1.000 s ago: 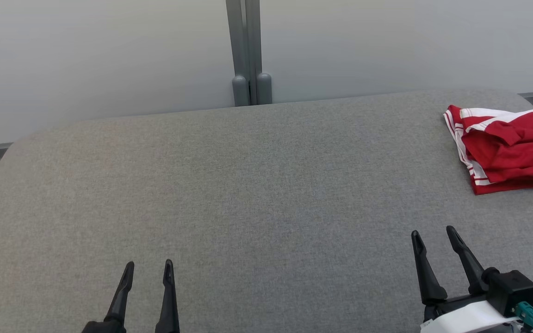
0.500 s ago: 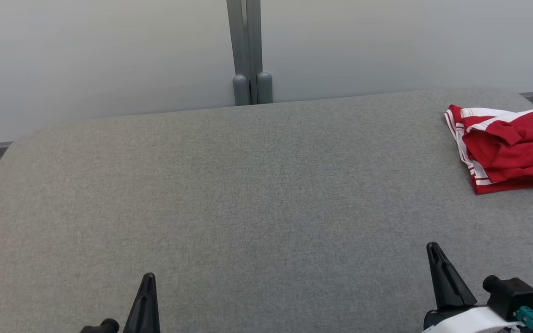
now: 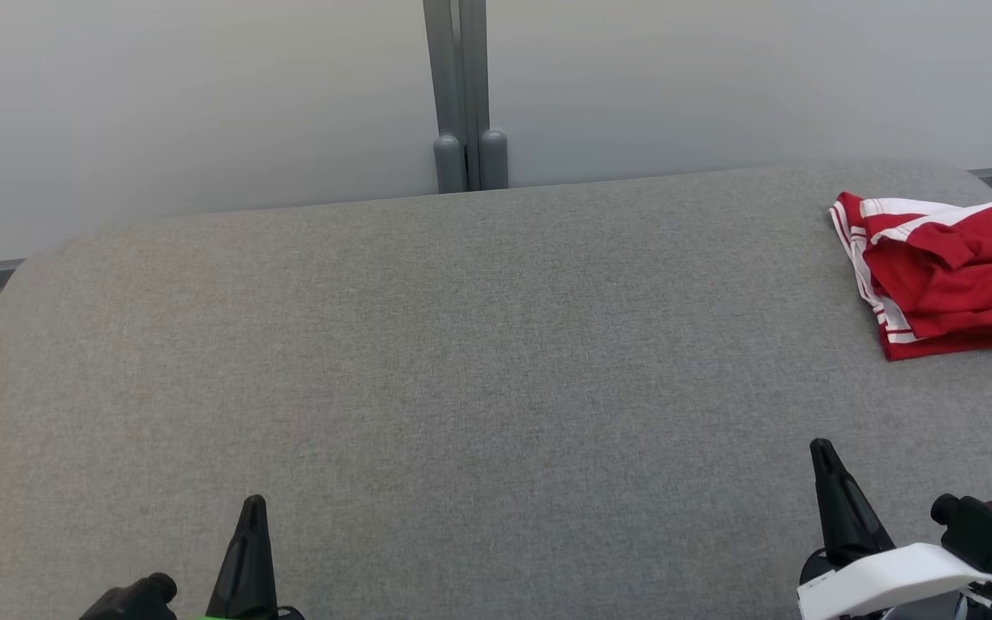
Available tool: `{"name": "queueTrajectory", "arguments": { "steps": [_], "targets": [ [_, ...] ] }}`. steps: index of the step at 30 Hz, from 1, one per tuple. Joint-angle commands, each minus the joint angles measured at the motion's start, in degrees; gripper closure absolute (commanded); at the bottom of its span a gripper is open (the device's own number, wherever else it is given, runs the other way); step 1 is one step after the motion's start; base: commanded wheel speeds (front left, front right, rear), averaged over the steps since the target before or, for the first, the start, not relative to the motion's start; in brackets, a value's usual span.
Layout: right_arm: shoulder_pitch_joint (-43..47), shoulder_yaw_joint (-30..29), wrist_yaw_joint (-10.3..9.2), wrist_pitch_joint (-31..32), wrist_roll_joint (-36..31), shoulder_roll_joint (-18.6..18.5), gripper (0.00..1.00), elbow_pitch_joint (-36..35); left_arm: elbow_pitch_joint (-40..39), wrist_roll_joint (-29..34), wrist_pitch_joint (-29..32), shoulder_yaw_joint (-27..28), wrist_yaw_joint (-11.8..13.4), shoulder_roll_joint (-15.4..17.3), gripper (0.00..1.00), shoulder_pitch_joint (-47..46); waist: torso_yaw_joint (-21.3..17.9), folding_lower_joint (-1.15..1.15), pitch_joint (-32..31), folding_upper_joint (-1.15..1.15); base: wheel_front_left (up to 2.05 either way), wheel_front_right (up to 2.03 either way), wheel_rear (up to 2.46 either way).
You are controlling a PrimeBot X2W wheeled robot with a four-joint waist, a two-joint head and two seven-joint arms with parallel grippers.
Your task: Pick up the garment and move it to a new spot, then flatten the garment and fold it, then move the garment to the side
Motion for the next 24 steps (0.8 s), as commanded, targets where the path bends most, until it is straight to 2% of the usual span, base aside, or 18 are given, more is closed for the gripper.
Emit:
{"name": "queueTrajectory", "arguments": {
  "steps": [1,24],
  "targets": [
    [-1.81,-0.4,0.01,0.37,2.45,-0.27,1.0,-0.5,-0.42,-2.45,0.41,0.54,-0.38,0.62,1.0,-2.02,0.01,0.0,0.03,0.0,0.0,0.0,0.0],
    [-5.05,-2.36,0.01,4.71,21.0,-0.01,1.0,1.67,2.19,-21.31,4.59,3.2,-2.24,1.34,1.0,-6.35,0.18,0.0,0.59,0.0,0.0,0.0,0.0]
  ]
}}
